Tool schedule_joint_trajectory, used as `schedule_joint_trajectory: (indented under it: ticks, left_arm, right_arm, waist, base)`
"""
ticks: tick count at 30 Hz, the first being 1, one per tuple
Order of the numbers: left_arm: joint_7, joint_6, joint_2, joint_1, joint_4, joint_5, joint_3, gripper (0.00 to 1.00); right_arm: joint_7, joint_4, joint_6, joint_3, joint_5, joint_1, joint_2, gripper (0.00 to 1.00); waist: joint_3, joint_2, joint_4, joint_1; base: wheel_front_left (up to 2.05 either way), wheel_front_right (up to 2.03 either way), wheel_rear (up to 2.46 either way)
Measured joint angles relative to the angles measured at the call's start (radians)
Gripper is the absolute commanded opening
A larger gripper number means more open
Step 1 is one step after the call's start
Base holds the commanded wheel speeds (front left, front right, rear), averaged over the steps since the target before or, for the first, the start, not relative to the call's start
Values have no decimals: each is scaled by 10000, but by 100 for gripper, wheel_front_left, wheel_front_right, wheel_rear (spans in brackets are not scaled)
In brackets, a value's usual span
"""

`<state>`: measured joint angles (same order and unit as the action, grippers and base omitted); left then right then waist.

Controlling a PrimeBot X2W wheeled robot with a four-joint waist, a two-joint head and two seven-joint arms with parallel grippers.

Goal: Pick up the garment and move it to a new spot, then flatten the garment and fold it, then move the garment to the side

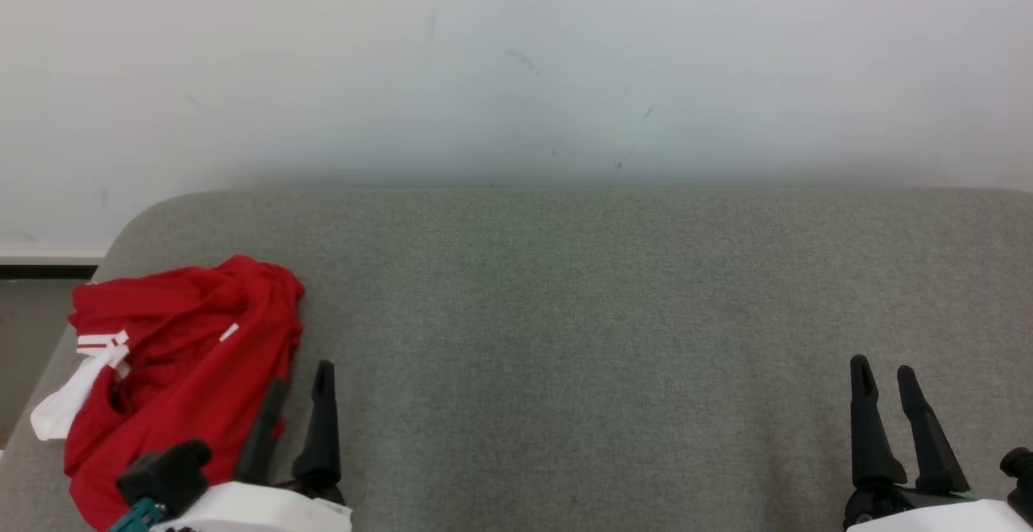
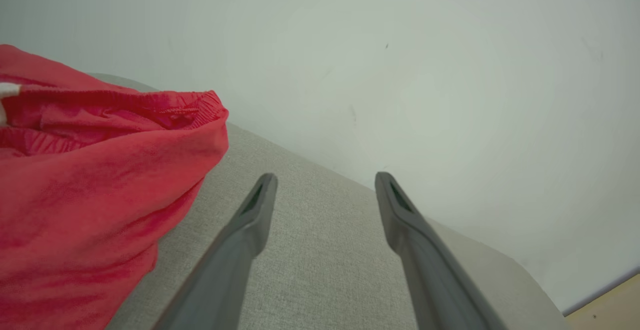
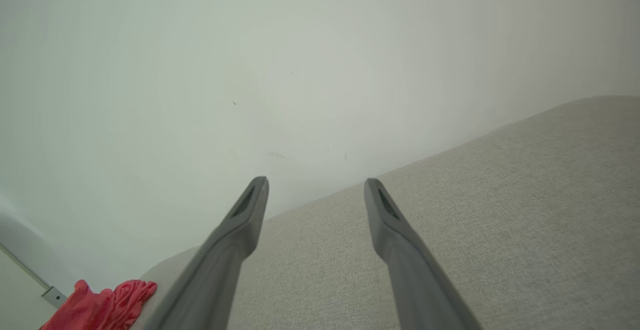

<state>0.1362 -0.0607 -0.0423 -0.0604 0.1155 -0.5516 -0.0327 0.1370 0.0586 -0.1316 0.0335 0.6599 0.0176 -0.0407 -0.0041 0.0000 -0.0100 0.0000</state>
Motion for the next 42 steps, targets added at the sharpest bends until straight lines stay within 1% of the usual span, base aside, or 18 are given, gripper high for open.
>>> schedule_joint_trajectory:
  ticks: [3,14,26,32,42]
  left_arm:
    - [77,31,-13,0,-8,441,-73,100]
    - [339,104,-23,35,-117,1595,-249,100]
    - [625,86,-31,37,-113,2504,-403,100]
    - [763,-2,-33,41,-121,2813,-441,100]
    - [941,-12,-35,69,-75,3402,-552,100]
  right_arm:
    - [73,6,0,10,-493,-32,0,100]
    - [324,17,0,88,-1563,-67,-12,100]
    - [617,65,0,238,-2468,-169,-21,100]
    - [757,56,0,222,-2909,-205,-27,100]
    - [932,-27,0,188,-3367,-245,-38,100]
  waist:
    - [-12,0,-10,0]
    - [-27,0,-63,0]
    - [-40,0,-74,0]
    - [-52,0,-69,0]
    - [-49,0,-99,0]
  base:
    - [0,0,0]
    - [0,0,0]
    - [0,0,0]
    - [0,0,0]
    - [0,0,0]
